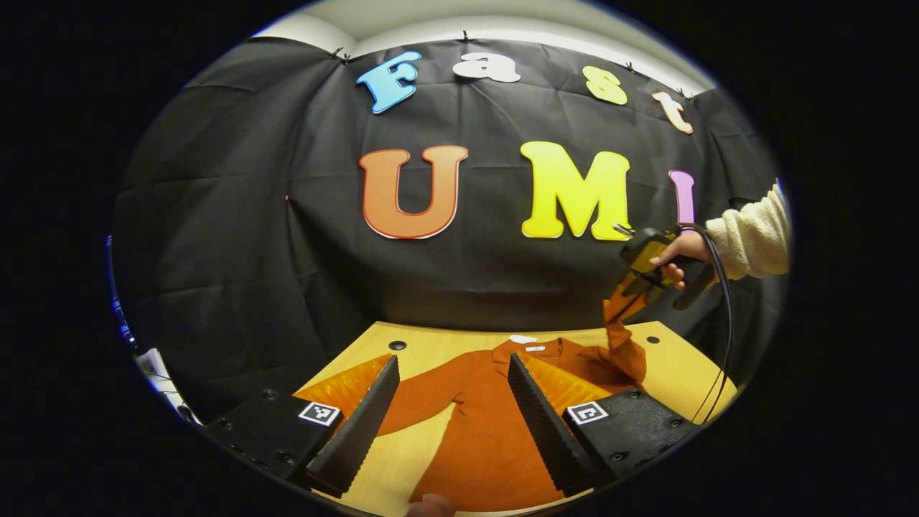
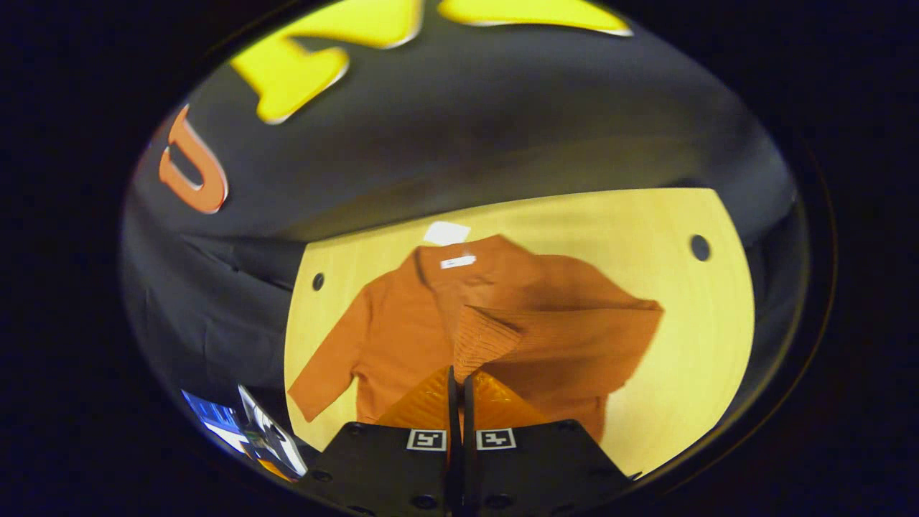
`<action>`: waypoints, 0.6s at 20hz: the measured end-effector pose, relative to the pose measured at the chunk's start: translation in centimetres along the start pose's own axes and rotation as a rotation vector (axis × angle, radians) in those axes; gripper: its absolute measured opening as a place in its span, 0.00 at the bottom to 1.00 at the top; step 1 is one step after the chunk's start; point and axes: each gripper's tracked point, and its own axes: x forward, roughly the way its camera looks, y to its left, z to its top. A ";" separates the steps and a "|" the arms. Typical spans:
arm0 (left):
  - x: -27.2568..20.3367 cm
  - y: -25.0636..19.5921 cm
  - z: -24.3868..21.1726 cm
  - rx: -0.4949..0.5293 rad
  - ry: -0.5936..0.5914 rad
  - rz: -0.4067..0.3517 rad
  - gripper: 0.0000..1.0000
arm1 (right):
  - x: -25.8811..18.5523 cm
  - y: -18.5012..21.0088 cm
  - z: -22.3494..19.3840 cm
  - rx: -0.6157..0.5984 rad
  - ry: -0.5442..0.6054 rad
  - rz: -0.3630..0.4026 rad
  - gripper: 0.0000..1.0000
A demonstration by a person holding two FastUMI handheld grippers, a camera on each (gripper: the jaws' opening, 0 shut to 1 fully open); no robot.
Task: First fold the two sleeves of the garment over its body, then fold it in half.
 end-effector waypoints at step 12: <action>0.4 5.3 -5.6 -0.041 0.131 0.081 0.99 | 17.8 14.3 -5.3 -0.100 0.166 -0.047 0.00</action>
